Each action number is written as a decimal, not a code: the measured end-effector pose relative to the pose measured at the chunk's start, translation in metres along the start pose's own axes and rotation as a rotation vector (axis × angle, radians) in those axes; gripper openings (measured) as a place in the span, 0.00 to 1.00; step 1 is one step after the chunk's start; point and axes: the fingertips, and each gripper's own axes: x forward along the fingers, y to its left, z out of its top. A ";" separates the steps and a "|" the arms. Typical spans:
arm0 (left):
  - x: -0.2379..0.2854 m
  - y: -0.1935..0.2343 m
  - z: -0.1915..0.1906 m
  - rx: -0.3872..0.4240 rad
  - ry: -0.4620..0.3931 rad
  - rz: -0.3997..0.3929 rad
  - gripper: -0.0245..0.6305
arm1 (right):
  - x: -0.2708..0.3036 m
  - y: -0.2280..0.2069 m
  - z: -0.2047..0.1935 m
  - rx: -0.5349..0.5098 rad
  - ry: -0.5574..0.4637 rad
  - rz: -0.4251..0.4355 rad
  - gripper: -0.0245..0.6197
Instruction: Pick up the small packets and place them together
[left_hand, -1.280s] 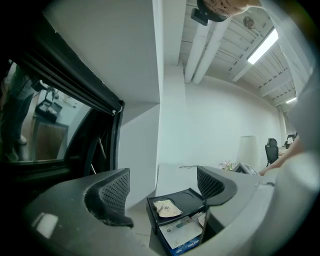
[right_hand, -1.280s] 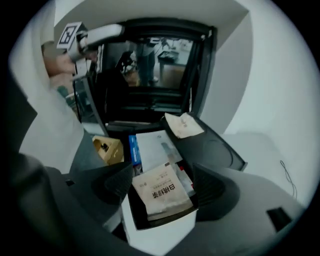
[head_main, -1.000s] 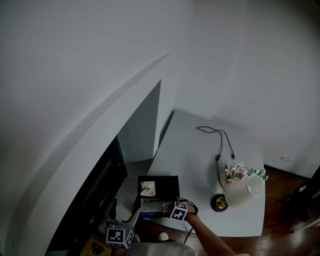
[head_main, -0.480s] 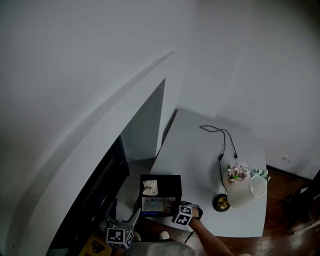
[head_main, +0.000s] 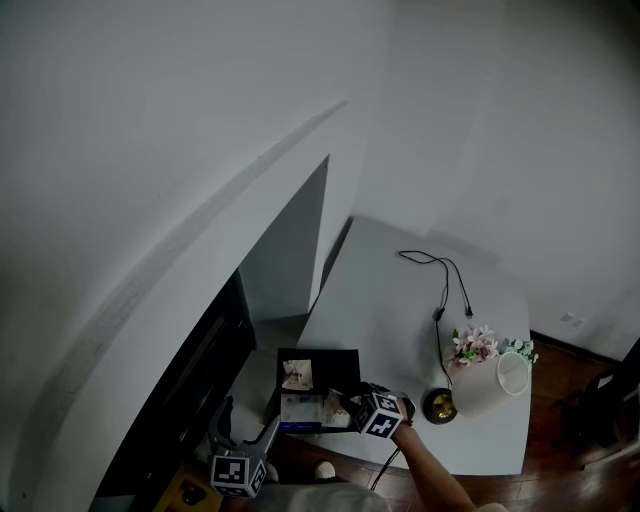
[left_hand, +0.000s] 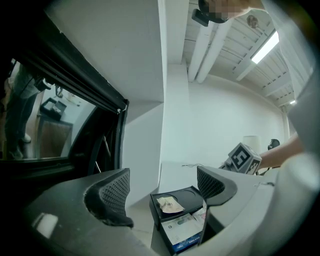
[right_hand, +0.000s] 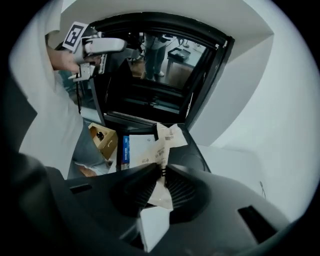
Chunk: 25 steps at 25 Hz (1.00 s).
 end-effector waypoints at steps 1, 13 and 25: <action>0.000 0.000 -0.002 -0.003 -0.002 0.002 0.68 | 0.004 -0.011 0.003 0.007 -0.004 0.001 0.15; 0.003 -0.003 0.011 0.046 -0.028 0.019 0.68 | 0.076 -0.073 -0.003 0.041 0.086 0.072 0.18; 0.002 0.000 0.011 0.036 -0.017 0.044 0.68 | 0.092 -0.088 -0.009 -0.021 0.161 -0.002 0.44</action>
